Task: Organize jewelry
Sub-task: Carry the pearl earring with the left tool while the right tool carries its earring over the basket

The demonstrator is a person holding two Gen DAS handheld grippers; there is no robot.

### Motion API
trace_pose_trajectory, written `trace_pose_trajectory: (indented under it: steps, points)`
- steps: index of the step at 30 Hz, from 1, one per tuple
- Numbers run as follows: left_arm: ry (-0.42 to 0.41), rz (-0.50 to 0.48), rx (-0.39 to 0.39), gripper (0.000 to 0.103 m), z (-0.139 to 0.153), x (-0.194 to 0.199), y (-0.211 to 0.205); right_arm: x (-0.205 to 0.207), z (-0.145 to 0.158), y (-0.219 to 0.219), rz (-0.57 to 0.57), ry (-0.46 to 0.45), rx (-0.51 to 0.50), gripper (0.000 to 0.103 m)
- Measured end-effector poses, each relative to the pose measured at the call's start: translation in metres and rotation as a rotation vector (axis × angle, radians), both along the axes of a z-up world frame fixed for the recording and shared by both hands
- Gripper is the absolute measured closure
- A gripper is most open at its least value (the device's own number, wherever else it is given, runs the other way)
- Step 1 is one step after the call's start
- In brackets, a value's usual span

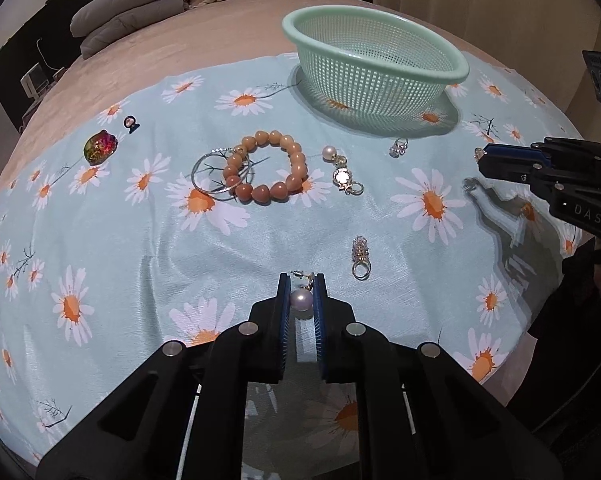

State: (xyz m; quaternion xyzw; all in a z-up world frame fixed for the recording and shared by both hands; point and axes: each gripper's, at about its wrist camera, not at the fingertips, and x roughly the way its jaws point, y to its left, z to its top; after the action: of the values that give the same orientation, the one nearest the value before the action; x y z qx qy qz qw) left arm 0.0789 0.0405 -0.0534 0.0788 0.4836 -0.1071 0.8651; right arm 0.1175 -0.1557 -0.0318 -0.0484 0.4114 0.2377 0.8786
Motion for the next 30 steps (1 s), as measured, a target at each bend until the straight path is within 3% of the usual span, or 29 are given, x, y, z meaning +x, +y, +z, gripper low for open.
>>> trace_pose_trajectory:
  steps: [12, 19, 30]
  points:
    - [-0.126, -0.032, -0.036, 0.091, 0.07, 0.039, -0.006, 0.02, 0.07, -0.035, -0.047, -0.143, -0.018, 0.088]
    - [-0.192, -0.041, -0.029, 0.091, 0.104, 0.073, -0.022, 0.042, 0.094, -0.041, -0.055, -0.192, -0.02, 0.087]
    - [-0.164, -0.099, -0.05, 0.091, 0.098, 0.123, -0.056, 0.083, 0.089, -0.04, -0.05, -0.179, -0.025, 0.087]
